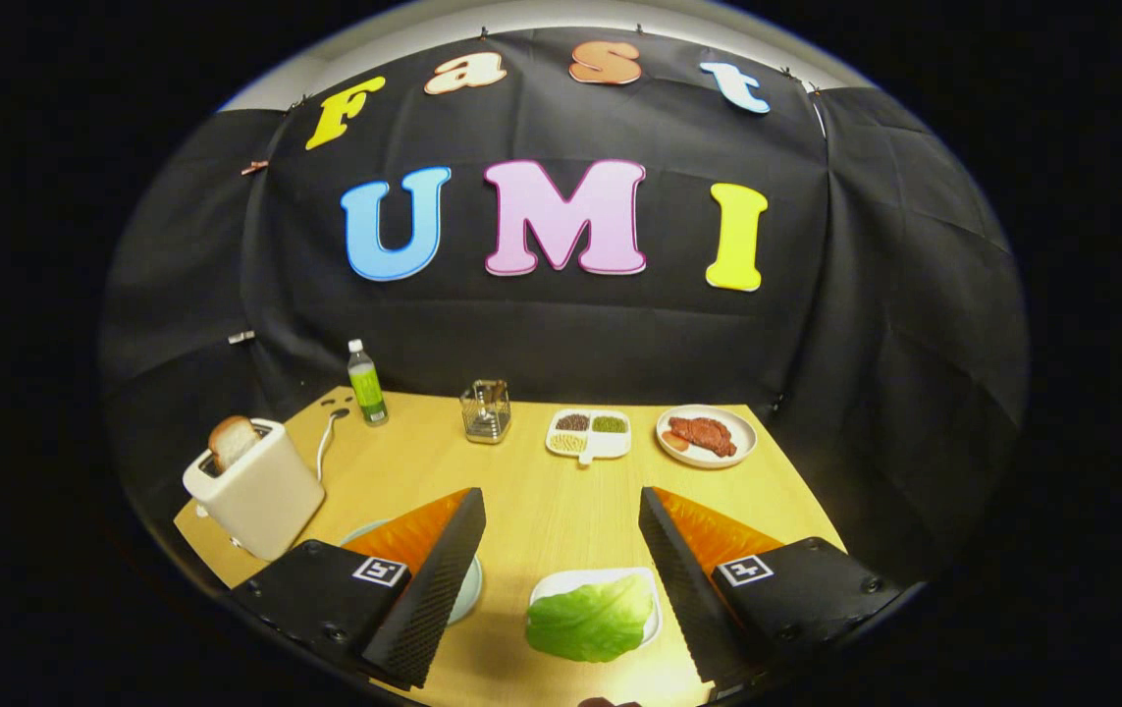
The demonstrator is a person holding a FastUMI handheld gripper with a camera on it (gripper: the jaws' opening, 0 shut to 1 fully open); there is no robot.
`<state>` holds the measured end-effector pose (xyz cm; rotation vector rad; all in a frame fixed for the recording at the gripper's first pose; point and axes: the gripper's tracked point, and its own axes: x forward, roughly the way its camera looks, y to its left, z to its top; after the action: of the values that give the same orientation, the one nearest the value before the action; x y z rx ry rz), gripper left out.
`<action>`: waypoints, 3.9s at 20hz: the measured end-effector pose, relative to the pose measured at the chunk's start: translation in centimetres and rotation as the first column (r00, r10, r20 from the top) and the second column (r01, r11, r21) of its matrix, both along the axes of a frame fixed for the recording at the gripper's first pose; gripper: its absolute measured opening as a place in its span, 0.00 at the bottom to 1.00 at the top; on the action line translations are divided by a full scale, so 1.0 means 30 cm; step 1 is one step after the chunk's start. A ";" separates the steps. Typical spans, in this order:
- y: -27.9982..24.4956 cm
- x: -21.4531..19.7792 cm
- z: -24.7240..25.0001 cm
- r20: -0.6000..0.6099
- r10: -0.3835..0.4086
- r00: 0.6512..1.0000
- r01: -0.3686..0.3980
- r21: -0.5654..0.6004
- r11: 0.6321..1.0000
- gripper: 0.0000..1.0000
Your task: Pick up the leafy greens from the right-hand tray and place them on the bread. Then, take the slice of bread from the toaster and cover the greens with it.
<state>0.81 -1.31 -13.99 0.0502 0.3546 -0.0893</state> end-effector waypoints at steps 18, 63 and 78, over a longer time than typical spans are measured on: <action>-0.055 -0.023 -0.629 -0.344 0.069 0.936 -0.050 0.064 0.997 0.99; -0.134 0.005 -0.687 -0.464 0.057 0.884 0.021 0.161 0.987 0.06; 0.101 0.046 -0.290 -0.337 0.022 0.941 0.004 0.076 0.997 0.05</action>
<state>2.20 1.73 -22.68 0.1084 0.7019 -0.0750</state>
